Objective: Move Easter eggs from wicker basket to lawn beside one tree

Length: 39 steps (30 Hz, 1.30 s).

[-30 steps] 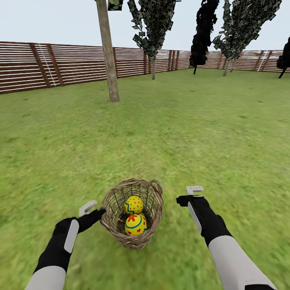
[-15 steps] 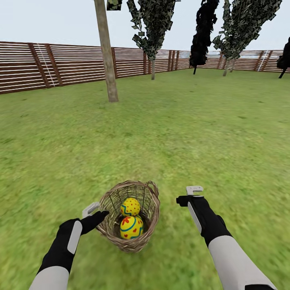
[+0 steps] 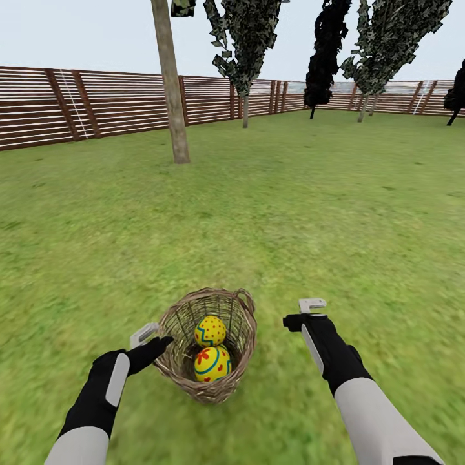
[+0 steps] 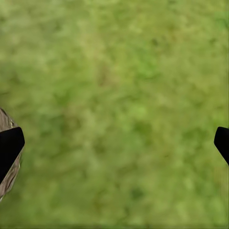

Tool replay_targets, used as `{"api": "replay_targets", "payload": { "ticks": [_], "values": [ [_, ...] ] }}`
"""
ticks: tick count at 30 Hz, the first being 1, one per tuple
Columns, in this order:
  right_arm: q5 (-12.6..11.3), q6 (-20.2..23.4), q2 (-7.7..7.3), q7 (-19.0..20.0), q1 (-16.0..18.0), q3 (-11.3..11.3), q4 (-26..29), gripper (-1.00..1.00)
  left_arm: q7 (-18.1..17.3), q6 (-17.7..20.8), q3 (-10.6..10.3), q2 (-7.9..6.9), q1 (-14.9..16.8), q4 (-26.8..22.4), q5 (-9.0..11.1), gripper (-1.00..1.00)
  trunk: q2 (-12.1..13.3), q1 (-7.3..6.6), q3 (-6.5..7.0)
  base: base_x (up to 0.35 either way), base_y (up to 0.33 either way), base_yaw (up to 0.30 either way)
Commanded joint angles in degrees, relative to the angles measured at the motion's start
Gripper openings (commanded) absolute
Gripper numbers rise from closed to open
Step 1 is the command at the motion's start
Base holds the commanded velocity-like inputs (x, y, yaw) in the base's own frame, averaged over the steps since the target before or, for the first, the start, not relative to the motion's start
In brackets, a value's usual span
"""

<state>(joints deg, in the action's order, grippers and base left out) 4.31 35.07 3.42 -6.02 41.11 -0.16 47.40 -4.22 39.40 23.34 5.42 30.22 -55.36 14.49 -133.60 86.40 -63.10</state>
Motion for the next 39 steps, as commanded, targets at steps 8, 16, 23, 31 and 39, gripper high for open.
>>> {"api": "replay_targets", "payload": {
  "ticks": [8, 16, 23, 31, 39],
  "values": [
    [0.18, 0.26, -0.21, 0.04, 0.02, -0.02, -0.11, 1.0, -0.35, 0.33, 0.3, -0.06, 0.02, 0.25, -0.86, -1.0, -0.01, 0.0, -0.06, 0.0, 0.0, 0.0],
    [0.17, 0.26, -0.23, 0.04, 0.02, -0.02, -0.05, 1.0, -0.35, 0.33, 0.3, -0.05, 0.02, 0.33, 1.17, -1.0, 0.39, -0.22, 0.12, 0.0, 0.0, 0.0],
    [0.17, 0.26, 0.0, 0.04, 0.02, -0.02, -0.1, 1.0, -0.35, 0.33, 0.3, -0.07, 0.02, 0.28, 1.25, -1.0, 3.2, -1.76, 1.38, 0.0, 0.0, 0.0],
    [0.37, 0.26, 0.17, 0.03, 0.02, 0.07, -0.02, 1.0, -0.5, 0.41, 0.3, -0.22, 0.02, 0.35, 1.6, -1.0, 6.4, -3.51, 2.81, 0.0, 0.0, 0.0],
    [0.5, -0.52, 0.19, 0.3, -0.25, 0.25, -0.35, 1.0, -0.68, 0.42, 0.39, -0.31, 0.02, 0.34, 1.71, -1.0, 9.61, -5.27, 4.25, 0.0, 0.0, 0.0]
  ]
}}
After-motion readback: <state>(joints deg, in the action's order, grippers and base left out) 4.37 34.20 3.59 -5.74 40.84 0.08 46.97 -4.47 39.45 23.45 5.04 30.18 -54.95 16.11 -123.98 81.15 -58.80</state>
